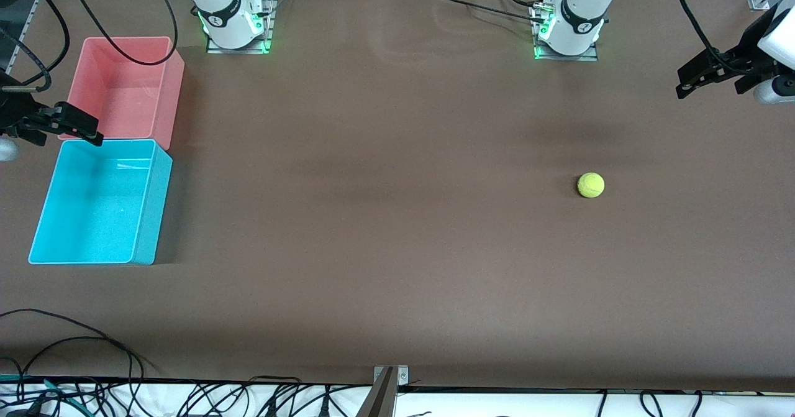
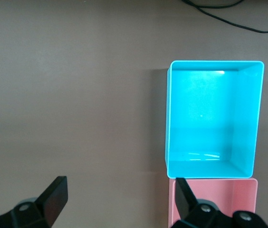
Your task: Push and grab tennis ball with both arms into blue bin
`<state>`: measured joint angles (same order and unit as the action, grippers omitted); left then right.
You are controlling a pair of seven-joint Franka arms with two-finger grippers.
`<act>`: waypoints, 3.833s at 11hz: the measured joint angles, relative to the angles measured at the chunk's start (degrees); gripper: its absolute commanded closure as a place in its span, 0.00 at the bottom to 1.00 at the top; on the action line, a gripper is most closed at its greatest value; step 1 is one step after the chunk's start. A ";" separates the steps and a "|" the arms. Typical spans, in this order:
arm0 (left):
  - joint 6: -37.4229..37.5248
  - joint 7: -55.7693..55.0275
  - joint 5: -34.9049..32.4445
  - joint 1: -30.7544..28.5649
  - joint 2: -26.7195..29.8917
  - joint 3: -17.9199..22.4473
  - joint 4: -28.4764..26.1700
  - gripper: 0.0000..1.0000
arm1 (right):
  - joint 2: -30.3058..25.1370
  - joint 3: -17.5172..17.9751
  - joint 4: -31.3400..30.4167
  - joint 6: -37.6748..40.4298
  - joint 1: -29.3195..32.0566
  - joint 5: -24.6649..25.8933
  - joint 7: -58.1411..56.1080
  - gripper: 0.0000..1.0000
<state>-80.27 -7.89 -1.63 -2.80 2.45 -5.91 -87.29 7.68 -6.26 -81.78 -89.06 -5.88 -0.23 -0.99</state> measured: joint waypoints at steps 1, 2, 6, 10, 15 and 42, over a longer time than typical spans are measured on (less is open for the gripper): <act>0.00 0.00 0.00 -0.02 0.00 0.00 0.00 0.00 | 0.00 0.00 0.00 0.00 0.01 0.00 0.00 0.00; 0.00 0.00 0.00 -0.03 0.00 0.00 0.00 0.00 | 0.00 -0.01 0.00 0.00 0.06 0.00 0.00 0.00; 0.00 0.00 0.00 -0.07 0.00 0.00 0.00 0.00 | 0.00 -0.10 0.00 0.02 0.43 0.00 0.00 0.00; 0.00 0.00 0.00 -0.08 0.00 0.00 0.00 0.00 | 0.00 -0.23 0.00 0.02 0.44 0.00 0.00 0.00; -0.01 0.00 0.00 -0.08 -0.02 -0.08 0.00 0.00 | 0.01 -0.23 0.00 0.01 0.44 0.00 0.00 0.00; -5.09 0.00 0.00 -2.18 3.89 -2.26 -7.26 0.00 | 0.03 -0.53 0.08 -0.02 0.53 -0.75 0.01 0.00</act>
<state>-85.36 -7.90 -1.63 -4.98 6.34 -8.17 -94.55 7.71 -6.80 -81.69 -89.07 -5.35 -0.99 -0.99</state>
